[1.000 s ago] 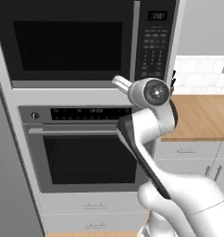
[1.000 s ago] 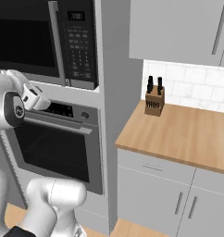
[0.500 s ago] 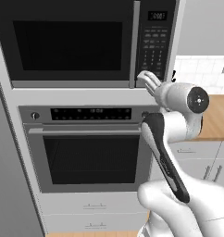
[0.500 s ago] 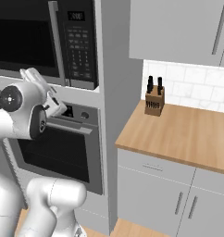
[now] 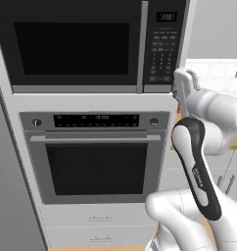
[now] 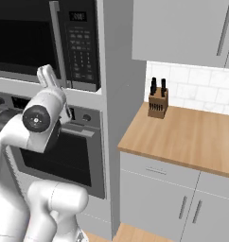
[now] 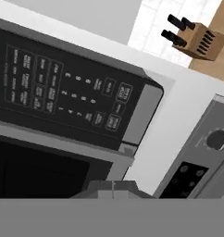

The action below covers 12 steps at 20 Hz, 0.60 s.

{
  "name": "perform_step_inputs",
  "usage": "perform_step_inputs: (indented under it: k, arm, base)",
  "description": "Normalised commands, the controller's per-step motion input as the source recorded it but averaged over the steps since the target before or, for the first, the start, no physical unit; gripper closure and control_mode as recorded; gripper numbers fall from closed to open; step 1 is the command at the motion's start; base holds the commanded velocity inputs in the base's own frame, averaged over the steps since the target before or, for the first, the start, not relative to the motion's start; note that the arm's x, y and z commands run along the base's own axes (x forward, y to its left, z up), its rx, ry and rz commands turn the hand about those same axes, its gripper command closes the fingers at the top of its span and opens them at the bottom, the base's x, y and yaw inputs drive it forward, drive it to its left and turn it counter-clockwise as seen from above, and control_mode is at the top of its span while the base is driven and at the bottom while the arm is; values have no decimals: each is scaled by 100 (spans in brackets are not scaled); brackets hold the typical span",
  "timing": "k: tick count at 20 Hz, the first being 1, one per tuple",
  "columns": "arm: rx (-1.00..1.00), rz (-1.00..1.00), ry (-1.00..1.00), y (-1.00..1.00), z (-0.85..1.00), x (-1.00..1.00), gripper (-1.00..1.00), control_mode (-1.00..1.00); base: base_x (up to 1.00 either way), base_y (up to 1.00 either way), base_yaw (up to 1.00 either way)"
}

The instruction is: Open the microwave, place the bowl with waffle inside the microwave, then close the microwave door and turn it on.

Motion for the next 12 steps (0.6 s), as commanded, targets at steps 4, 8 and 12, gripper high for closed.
perform_step_inputs:
  k: [4, 8, 12]
  arm:
    - [35, 3, 7, -23, 1, -25, 100, -100]
    - [33, 8, 4, -20, 23, 0, 100, -100]
    - [24, 1, 0, -6, 27, 13, 100, -100]
  base:
    - [0, 0, 0]
    - [0, 0, 0]
    - [0, 0, 0]
